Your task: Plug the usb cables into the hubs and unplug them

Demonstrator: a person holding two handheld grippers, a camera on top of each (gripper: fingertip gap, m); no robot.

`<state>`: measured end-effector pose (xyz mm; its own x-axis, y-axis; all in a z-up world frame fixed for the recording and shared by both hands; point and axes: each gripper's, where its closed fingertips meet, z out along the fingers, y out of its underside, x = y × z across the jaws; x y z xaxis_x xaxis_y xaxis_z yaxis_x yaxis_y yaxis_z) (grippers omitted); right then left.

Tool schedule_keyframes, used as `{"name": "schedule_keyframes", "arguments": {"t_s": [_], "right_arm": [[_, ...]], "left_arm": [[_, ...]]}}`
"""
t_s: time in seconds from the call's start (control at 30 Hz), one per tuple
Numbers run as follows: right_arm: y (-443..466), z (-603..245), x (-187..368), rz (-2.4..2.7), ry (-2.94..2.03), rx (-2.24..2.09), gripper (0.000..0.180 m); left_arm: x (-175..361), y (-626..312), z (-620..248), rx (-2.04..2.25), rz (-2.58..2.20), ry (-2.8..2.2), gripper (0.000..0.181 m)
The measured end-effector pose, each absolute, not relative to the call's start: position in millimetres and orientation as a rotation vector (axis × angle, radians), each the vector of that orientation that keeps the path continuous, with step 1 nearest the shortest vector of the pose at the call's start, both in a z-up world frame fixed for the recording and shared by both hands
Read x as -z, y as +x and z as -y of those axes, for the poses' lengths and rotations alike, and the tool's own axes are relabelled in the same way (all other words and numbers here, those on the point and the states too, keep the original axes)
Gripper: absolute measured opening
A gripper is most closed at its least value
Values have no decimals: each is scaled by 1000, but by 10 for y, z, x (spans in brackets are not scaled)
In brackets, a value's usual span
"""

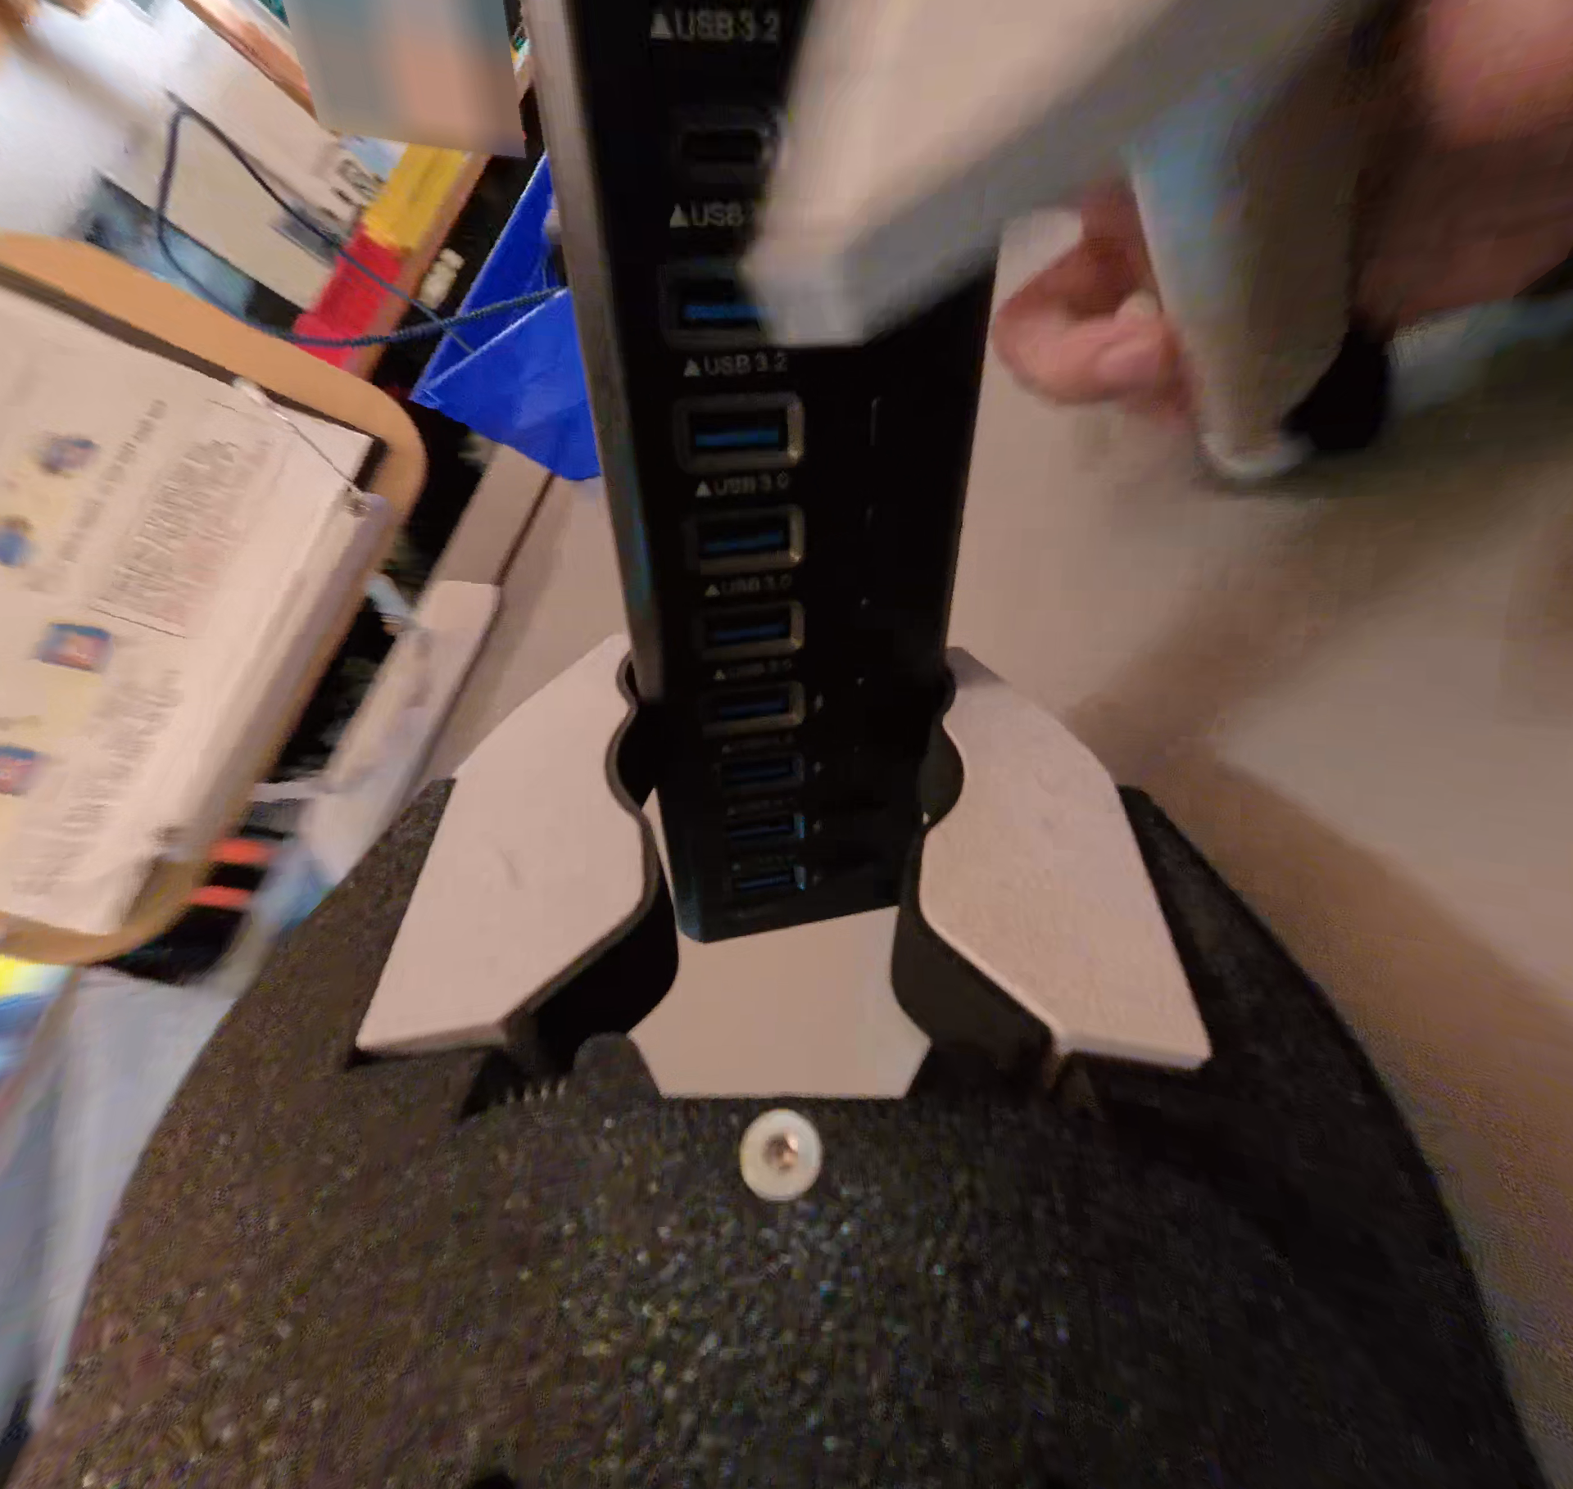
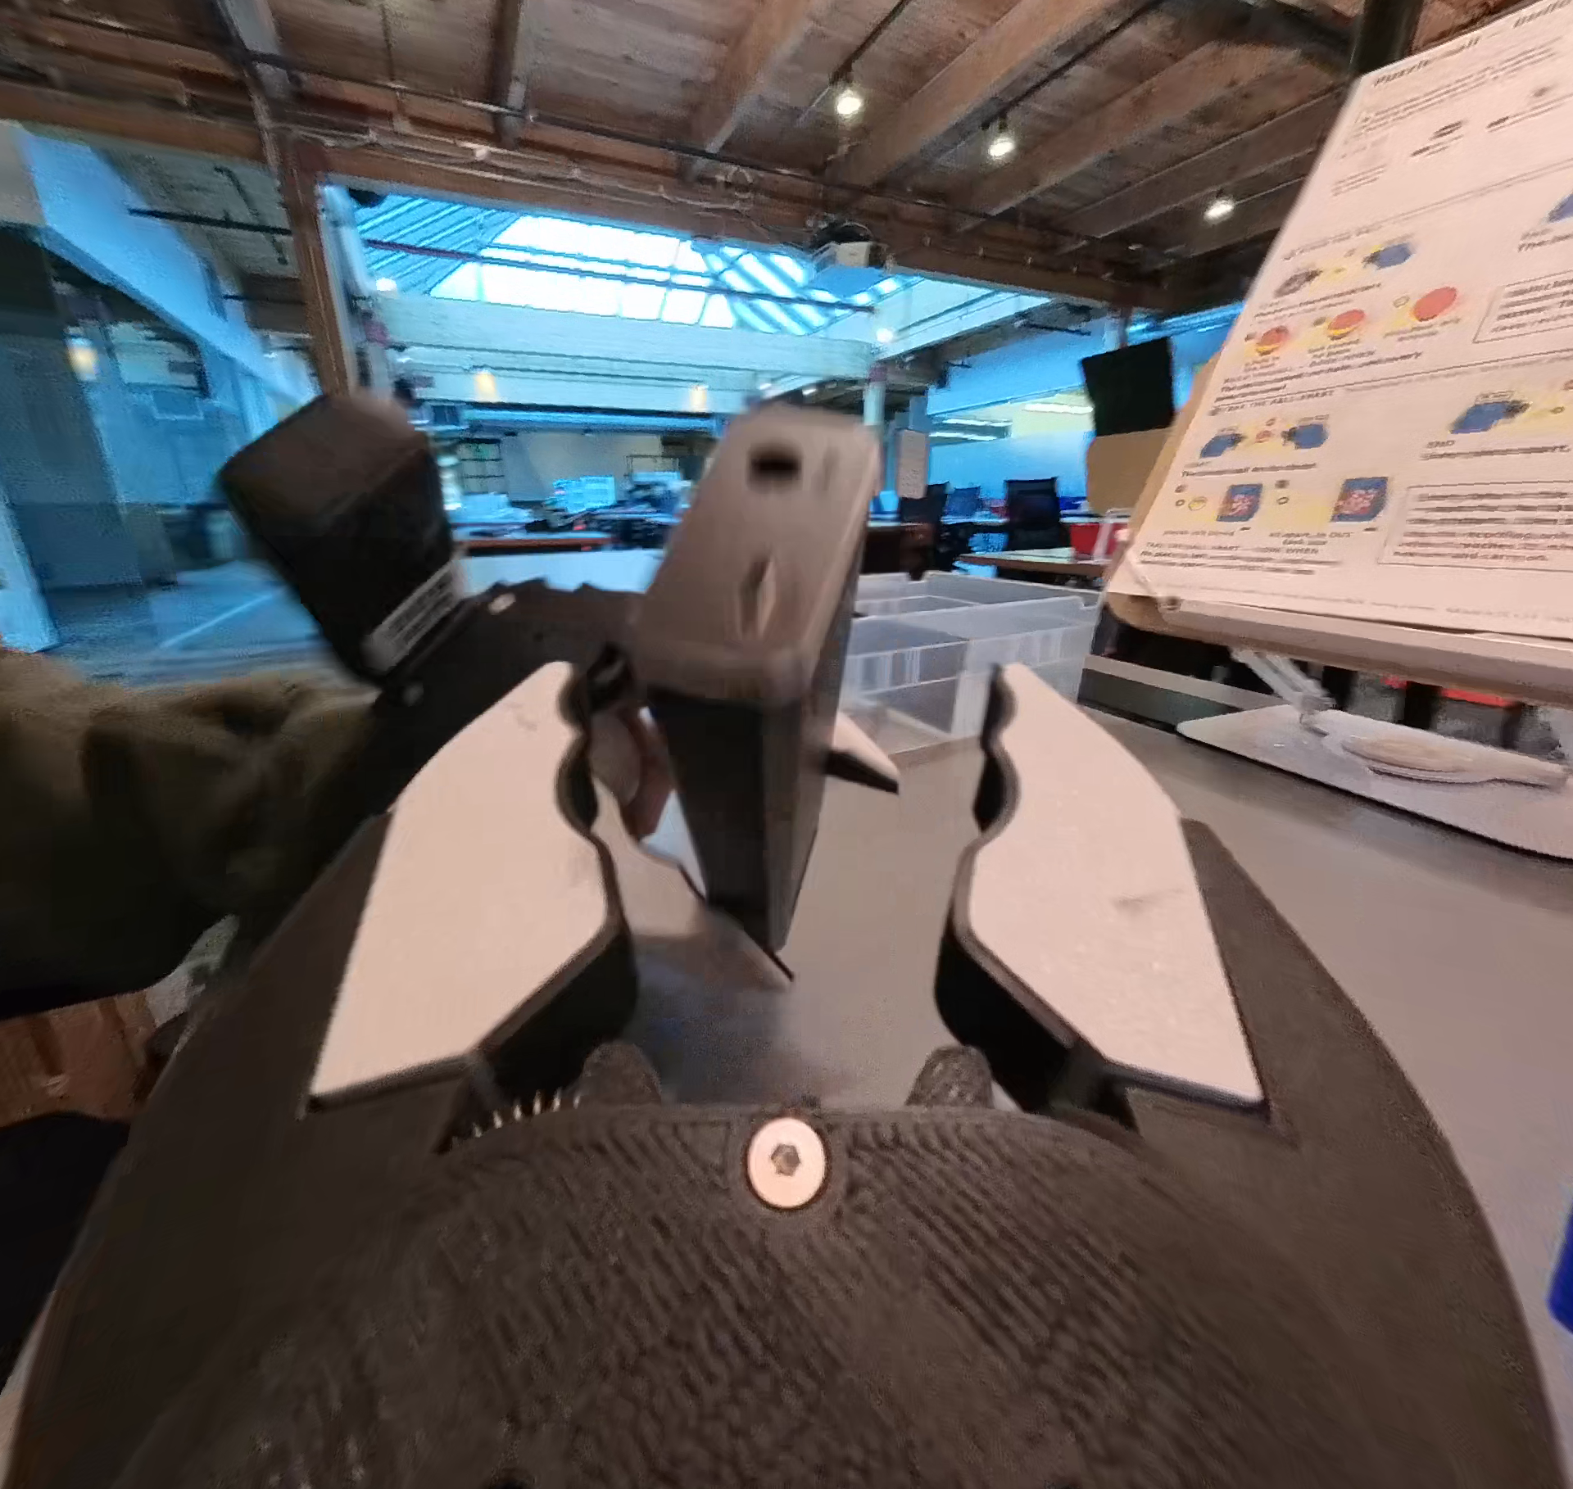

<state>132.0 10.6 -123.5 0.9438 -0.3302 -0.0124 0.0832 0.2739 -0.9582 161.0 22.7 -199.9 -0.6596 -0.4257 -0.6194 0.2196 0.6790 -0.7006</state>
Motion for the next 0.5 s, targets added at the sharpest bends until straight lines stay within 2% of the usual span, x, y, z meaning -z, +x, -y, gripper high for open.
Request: {"name": "schedule_keyframes", "arguments": {"t_s": [0.1,0.17,0.27,0.33,0.5], "right_arm": [[1201,-116,1219,-193,-1255,66,104],[1069,-154,1179,-131,-1232,-32,100],[935,-255,1243,-50,-1293,-33,97],[898,-288,1274,-24,-1307,-12,73],[979,-228,1257,-43,-1314,76,72]], "left_arm": [[1818,1372,-139,1437,-2222,-242,60],[1814,1127,-58,1575,-2394,-133,60],[1999,995,-17,1501,-2586,-45,60],[2096,917,45,1497,-2670,-17,60],[2076,970,167,1626,-2598,-69,60]]}}
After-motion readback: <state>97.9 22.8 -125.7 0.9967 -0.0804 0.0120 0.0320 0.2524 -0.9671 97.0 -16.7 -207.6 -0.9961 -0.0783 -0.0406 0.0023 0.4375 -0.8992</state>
